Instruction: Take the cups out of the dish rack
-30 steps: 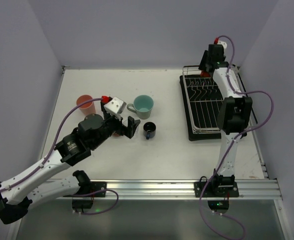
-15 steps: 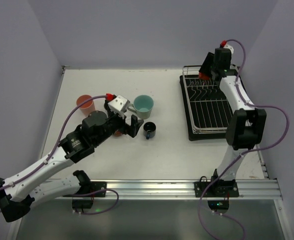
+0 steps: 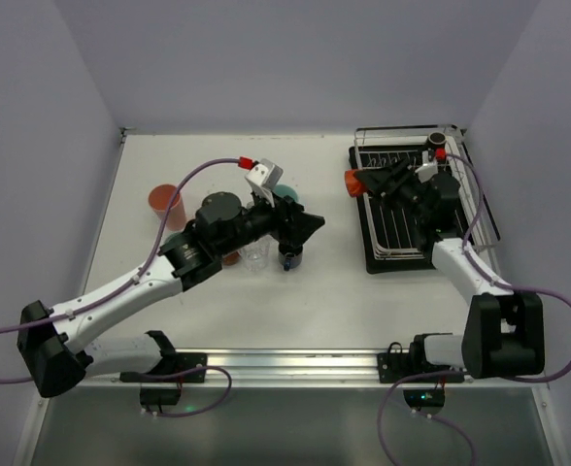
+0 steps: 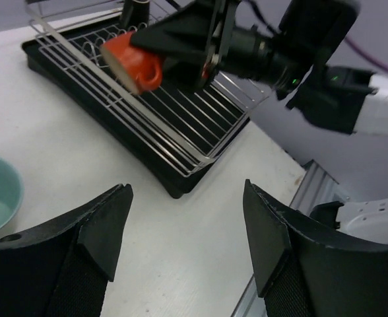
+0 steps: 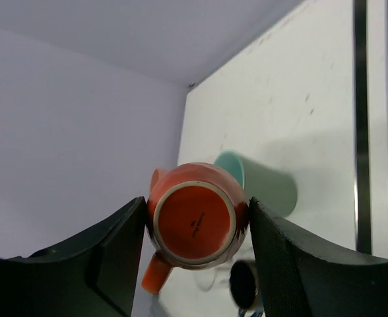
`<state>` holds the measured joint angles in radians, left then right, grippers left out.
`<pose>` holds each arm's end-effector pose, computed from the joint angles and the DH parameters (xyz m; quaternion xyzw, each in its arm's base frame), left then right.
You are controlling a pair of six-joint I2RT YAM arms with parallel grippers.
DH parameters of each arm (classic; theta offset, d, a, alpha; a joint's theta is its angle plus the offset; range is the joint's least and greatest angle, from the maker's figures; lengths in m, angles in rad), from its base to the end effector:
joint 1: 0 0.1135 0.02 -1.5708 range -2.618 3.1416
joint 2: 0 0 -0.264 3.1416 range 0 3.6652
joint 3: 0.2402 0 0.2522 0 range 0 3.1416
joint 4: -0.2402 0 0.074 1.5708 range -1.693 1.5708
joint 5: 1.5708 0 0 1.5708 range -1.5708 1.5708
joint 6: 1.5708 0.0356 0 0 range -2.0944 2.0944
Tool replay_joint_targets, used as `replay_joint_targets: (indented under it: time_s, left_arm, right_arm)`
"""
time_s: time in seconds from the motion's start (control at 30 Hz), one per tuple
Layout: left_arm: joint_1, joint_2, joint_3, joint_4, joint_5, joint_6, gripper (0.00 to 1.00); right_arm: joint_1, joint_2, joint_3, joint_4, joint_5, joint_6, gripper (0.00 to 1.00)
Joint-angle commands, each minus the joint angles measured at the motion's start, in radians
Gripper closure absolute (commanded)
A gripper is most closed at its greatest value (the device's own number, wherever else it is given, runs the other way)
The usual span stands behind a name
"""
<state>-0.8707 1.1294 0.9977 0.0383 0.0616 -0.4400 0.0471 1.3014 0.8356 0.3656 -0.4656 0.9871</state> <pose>0.1703 -0.2056 0.3693 0.1782 0.7175 -0.4282 0.5197 0.2997 0.0301 0.3010 0.1888 0.7135 0.4714 0.4828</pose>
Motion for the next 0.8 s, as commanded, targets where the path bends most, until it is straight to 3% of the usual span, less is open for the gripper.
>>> replay_joint_targets:
  time_s: [0.0,0.13,0.33,0.7,0.77]
  left_arm:
    - [0.002,0.059,0.048,0.196,0.083,-0.15,0.27]
    - [0.004,0.122,0.044,0.285,0.072,-0.244,0.35]
    - [0.004,0.199,0.041,0.359,0.049,-0.33,0.37]
    - [0.007,0.259,0.068,0.411,0.023,-0.319,0.38]
    - [0.009,0.259,0.068,0.413,0.006,-0.307,0.43]
  right_arm:
    - [0.017,-0.034,-0.131,0.444,-0.253,0.32,0.85]
    - [0.052,-0.062,-0.251,0.633,-0.292,0.439,0.85]
    - [0.085,-0.063,-0.311,0.789,-0.315,0.533,0.84]
    - [0.148,-0.005,-0.337,0.886,-0.329,0.584,0.84]
    - [0.152,0.001,-0.34,0.9,-0.327,0.591,0.84]
